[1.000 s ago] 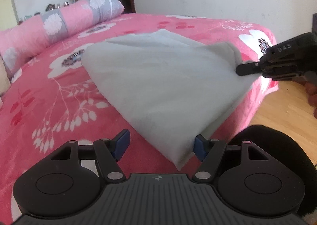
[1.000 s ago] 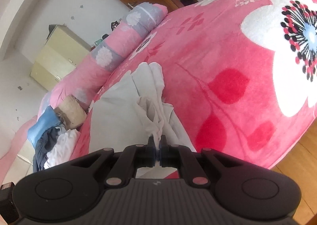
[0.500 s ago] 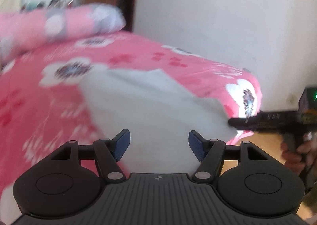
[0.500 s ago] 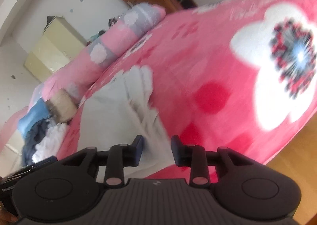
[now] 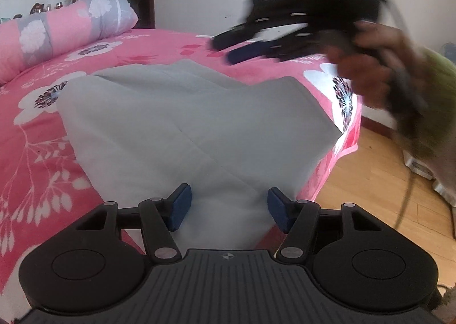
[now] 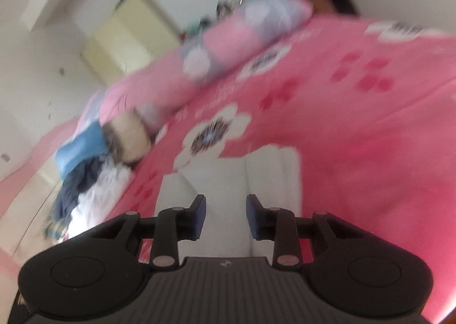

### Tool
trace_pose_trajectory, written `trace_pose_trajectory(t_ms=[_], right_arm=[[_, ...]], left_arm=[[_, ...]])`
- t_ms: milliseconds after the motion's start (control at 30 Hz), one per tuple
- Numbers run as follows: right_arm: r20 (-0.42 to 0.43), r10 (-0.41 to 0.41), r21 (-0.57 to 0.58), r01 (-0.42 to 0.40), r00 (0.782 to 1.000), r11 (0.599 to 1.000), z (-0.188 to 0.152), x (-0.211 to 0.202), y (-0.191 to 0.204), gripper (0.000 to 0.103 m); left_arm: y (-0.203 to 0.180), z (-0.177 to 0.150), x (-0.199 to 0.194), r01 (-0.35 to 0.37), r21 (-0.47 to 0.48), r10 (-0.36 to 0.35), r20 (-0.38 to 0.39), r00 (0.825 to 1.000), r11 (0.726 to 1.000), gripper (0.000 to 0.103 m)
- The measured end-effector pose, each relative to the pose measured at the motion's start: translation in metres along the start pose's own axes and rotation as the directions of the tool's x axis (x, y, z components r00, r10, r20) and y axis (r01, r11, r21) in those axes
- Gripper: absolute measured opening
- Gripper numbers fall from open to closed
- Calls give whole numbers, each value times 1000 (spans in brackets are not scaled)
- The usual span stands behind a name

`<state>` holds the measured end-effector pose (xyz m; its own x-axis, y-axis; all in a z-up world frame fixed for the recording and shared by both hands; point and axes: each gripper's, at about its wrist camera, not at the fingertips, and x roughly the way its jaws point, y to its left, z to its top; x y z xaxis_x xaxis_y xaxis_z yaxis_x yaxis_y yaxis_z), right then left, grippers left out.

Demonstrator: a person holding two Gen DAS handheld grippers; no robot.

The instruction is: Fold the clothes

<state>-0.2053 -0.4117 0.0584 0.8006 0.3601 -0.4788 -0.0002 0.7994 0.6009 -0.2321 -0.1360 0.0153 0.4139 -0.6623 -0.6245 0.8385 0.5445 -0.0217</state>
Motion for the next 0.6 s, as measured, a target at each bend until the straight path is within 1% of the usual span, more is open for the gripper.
trace_pose_trajectory(t_ms=[33, 133, 200, 233, 267, 300, 333, 367, 433, 467, 533, 600], right_arm=[[-40, 9, 0, -9, 999, 1000, 6, 14, -2, 34], [-133, -29, -33, 25, 991, 999, 16, 45, -6, 34], [-187, 9, -9, -11, 982, 1000, 15, 56, -11, 34], [-209, 28, 4, -28, 977, 1000, 15, 61, -14, 32], [-206, 45, 11, -43, 977, 999, 14, 61, -14, 30], [-203, 61, 18, -59, 977, 998, 13, 61, -15, 17], [-197, 77, 24, -74, 977, 997, 12, 60, -16, 0], [-168, 84, 26, -81, 982, 996, 12, 56, -15, 1], [-78, 68, 16, -67, 995, 998, 14, 41, -13, 0], [-40, 66, 24, -65, 997, 998, 15, 35, -14, 0], [3, 45, 34, -45, 999, 998, 15, 29, -16, 0], [10, 6, 33, -6, 1000, 999, 12, 32, -20, 0]], left_arm=[[0, -1, 0, 4, 0, -4, 0, 1000, 1000, 61], [2, -1, 1, 17, -7, -17, 1, 1000, 1000, 62], [3, -1, 1, 26, -17, -26, 0, 1000, 1000, 62], [4, 0, 2, 30, -22, -30, 0, 1000, 999, 62], [4, -1, 1, 33, -25, -33, 0, 999, 999, 62], [4, -1, 1, 35, -28, -35, 1, 999, 999, 62], [3, -2, 0, 36, -29, -36, 1, 999, 999, 62], [2, -2, -1, 36, -28, -36, 1, 999, 999, 62], [0, -3, -2, 35, -27, -35, 1, 999, 999, 62], [0, -4, -3, 35, -26, -35, 1, 999, 999, 62], [-1, -4, -3, 35, -24, -35, 0, 999, 999, 62], [0, -4, -3, 34, -21, -34, -2, 999, 999, 62]])
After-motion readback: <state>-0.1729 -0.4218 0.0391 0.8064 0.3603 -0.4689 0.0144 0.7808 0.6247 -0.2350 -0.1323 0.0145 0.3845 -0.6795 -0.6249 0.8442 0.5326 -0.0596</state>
